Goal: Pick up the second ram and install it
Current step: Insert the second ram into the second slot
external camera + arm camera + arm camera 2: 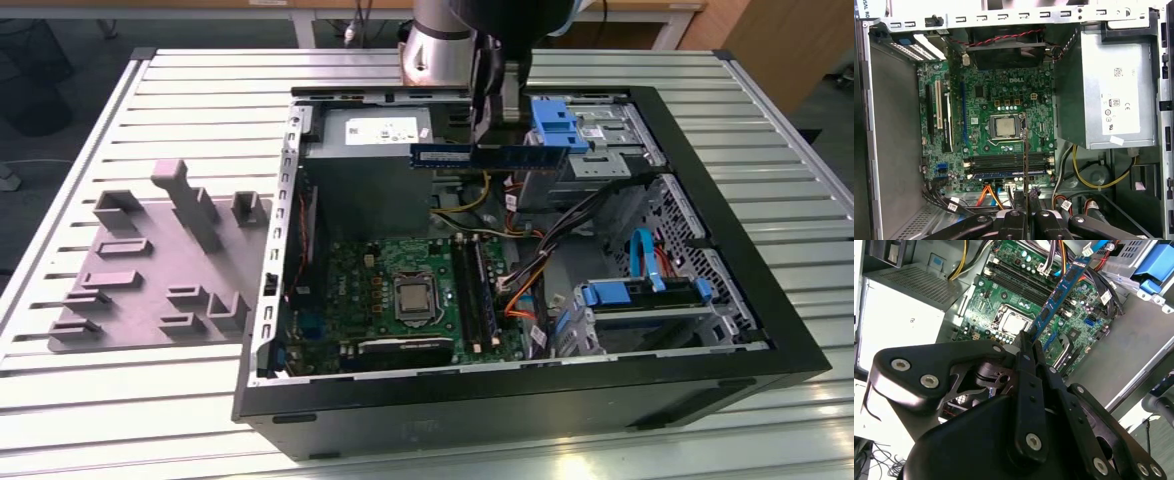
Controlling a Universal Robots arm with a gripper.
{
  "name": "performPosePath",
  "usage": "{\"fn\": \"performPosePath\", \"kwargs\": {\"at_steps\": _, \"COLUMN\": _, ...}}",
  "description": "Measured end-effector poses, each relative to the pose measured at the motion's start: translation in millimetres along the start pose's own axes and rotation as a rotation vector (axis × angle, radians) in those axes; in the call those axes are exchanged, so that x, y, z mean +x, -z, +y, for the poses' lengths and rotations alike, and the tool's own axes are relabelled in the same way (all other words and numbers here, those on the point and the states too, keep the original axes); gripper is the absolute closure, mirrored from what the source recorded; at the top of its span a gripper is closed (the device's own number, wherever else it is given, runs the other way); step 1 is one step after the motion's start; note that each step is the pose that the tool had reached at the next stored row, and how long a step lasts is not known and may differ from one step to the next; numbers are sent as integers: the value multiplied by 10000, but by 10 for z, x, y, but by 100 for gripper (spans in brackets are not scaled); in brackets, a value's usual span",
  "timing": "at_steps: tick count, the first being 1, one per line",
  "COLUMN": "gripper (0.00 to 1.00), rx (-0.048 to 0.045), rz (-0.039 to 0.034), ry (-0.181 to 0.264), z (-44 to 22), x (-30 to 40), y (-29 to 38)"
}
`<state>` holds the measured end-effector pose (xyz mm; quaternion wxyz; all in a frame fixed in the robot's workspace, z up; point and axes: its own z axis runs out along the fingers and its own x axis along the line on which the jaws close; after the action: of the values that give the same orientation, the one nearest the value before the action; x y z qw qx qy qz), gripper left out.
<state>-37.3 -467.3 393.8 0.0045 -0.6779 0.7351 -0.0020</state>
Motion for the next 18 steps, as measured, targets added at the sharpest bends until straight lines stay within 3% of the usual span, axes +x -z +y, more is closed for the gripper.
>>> {"fn": "performPosePath", "kwargs": {"at_steps": 9, "gripper": 86, "rx": 4, "rz": 35, "ry": -343, "z": 0, "x": 0, "y": -5}}
{"fn": "performPosePath", "kwargs": {"at_steps": 18, "gripper": 86, "rx": 12, "rz": 107, "ry": -1117, "z": 0, "x": 0, "y": -12}}
